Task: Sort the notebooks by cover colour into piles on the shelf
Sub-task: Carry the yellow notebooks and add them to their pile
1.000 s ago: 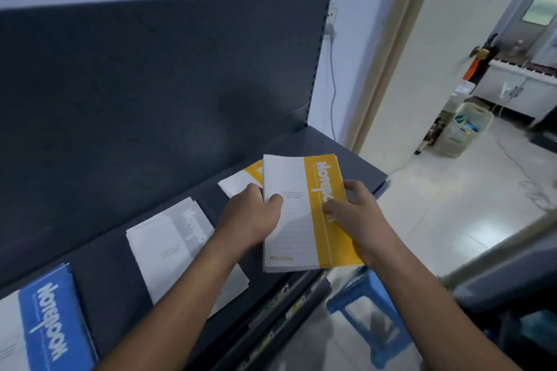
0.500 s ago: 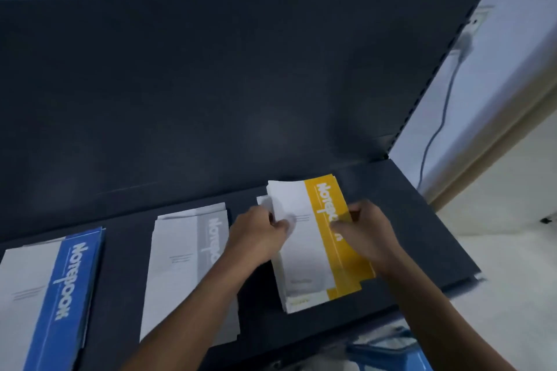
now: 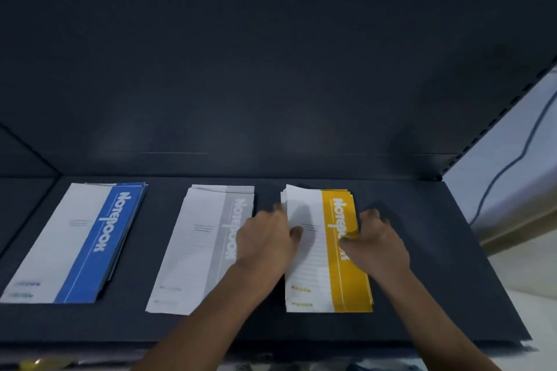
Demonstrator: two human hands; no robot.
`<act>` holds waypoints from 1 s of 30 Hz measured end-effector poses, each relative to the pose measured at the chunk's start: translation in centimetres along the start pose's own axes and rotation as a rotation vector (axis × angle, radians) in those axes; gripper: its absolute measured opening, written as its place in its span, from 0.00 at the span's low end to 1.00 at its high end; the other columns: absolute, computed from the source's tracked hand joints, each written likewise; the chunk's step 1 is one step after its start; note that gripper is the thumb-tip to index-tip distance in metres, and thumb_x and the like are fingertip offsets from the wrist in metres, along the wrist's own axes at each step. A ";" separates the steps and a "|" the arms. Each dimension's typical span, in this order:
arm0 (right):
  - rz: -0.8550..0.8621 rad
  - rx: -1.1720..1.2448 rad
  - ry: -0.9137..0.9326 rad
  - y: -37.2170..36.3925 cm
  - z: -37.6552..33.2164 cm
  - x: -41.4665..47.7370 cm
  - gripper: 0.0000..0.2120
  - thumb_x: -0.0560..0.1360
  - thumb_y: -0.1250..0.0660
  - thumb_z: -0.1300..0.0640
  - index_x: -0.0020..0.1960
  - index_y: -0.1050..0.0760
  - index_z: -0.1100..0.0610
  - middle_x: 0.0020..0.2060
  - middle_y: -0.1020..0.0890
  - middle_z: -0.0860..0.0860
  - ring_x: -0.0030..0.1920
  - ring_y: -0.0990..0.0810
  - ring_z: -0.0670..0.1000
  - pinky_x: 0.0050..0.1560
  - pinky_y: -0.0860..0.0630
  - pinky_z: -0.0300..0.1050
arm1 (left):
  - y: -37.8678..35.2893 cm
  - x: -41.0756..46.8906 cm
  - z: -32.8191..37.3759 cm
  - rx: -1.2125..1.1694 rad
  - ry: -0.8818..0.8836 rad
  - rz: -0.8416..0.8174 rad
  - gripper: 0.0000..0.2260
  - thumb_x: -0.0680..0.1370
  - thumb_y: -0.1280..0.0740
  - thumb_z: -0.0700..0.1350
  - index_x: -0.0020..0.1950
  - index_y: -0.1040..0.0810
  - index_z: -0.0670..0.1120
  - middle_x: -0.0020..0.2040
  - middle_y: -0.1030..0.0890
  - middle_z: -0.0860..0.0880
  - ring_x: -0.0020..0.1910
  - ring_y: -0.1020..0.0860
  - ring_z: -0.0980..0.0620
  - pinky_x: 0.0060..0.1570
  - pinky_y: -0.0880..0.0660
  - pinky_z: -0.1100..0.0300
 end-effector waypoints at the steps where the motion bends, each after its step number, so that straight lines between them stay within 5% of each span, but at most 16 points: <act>1: 0.031 -0.046 0.029 0.0 -0.6 -0.2 0.23 0.72 0.29 0.54 0.64 0.32 0.55 0.59 0.25 0.53 0.61 0.25 0.58 0.49 0.28 0.50 | 0.2 -0.3 -0.1 -0.014 0.000 0.017 0.16 0.80 0.37 0.61 0.57 0.26 0.49 0.48 0.18 0.50 0.46 0.19 0.49 0.44 0.20 0.53; 6: 0.186 -0.122 0.305 0.0 -7.3 -2.2 0.26 0.76 0.30 0.50 0.70 0.31 0.55 0.64 0.27 0.55 0.66 0.29 0.59 0.63 0.28 0.54 | 3.2 -1.7 -3.9 -0.204 0.037 0.130 0.12 0.82 0.39 0.58 0.52 0.23 0.51 0.48 0.18 0.54 0.43 0.20 0.50 0.42 0.24 0.55; 10: 0.015 0.045 0.600 -2.6 -16.2 -5.4 0.12 0.78 0.33 0.51 0.61 0.24 0.49 0.56 0.17 0.48 0.57 0.19 0.54 0.55 0.21 0.50 | 7.7 -3.2 -11.5 -0.450 0.107 0.233 0.07 0.80 0.36 0.54 0.48 0.22 0.54 0.42 0.17 0.57 0.38 0.18 0.56 0.44 0.20 0.54; 16: -0.171 0.056 0.910 -9.2 -29.4 -14.5 0.10 0.78 0.34 0.51 0.60 0.24 0.47 0.49 0.15 0.43 0.52 0.17 0.49 0.54 0.21 0.49 | 15.3 -8.8 -27.7 -0.459 0.324 0.417 0.06 0.80 0.35 0.52 0.50 0.20 0.53 0.41 0.17 0.57 0.40 0.17 0.56 0.44 0.20 0.56; 20: -0.281 0.099 1.014 -14.8 -37.2 -21.8 0.14 0.79 0.35 0.51 0.65 0.27 0.48 0.48 0.17 0.41 0.49 0.18 0.47 0.53 0.20 0.51 | 19.6 -13.4 -38.0 -0.397 0.397 0.489 0.06 0.80 0.35 0.52 0.51 0.22 0.52 0.42 0.19 0.57 0.42 0.19 0.58 0.36 0.29 0.67; 30: -0.449 0.091 1.181 -25.7 -49.9 -34.4 0.15 0.80 0.34 0.49 0.66 0.29 0.46 0.45 0.18 0.41 0.49 0.23 0.40 0.52 0.19 0.53 | 25.1 -21.5 -53.9 -0.344 0.467 0.568 0.07 0.81 0.36 0.52 0.52 0.21 0.51 0.42 0.18 0.55 0.43 0.18 0.54 0.46 0.19 0.52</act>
Point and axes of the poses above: each hand's wrist, its own x-axis towards the middle knuckle, its own y-axis out of the back of the hand, z = x × y, the point moved 5 cm from there along x, towards the middle knuckle
